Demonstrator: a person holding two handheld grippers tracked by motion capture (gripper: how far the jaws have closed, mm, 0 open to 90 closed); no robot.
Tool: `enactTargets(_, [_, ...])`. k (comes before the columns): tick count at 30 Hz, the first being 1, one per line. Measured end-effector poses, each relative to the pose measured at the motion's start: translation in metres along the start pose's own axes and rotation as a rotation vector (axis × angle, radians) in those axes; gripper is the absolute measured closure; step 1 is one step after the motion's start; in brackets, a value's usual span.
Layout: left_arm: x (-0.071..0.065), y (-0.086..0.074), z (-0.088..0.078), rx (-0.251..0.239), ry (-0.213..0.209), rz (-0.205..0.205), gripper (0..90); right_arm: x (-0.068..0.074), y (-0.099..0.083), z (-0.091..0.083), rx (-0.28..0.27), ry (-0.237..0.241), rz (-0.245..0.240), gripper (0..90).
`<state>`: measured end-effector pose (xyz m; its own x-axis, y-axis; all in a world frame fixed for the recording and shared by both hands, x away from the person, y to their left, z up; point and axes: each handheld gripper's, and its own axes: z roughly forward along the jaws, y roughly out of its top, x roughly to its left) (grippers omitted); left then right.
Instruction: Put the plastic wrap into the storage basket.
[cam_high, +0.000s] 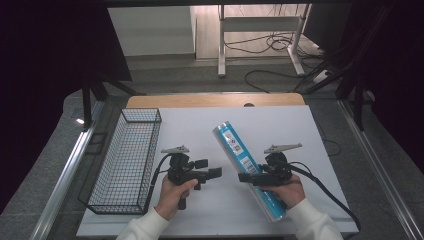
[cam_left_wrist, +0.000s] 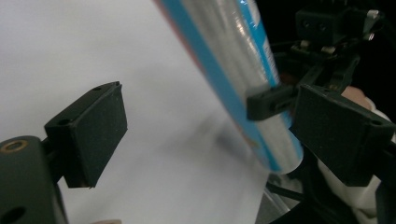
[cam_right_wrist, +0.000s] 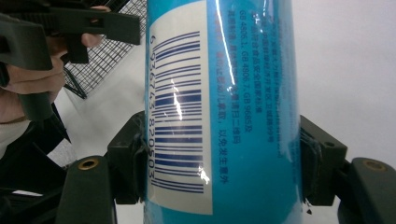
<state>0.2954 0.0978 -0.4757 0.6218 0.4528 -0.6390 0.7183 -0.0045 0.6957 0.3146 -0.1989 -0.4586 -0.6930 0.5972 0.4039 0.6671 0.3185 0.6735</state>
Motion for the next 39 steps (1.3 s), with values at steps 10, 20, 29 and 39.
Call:
enactTargets(10, [0.003,0.011,0.024,-0.007,-0.083,-0.036,10.1,0.02,0.007,0.018,-0.03,0.042,-0.044,32.0])
enactTargets(20, [0.008,0.013,0.029,-0.018,-0.099,-0.062,22.1,0.035,0.008,0.033,-0.053,0.057,-0.074,32.0])
enactTargets(29, [0.01,0.016,0.023,-0.029,-0.13,-0.091,30.3,0.034,0.007,0.04,-0.066,0.078,-0.06,30.2])
enactTargets(39, [0.015,0.021,0.008,-0.046,-0.134,-0.107,31.6,0.04,0.014,0.02,-0.176,0.116,-0.083,14.3])
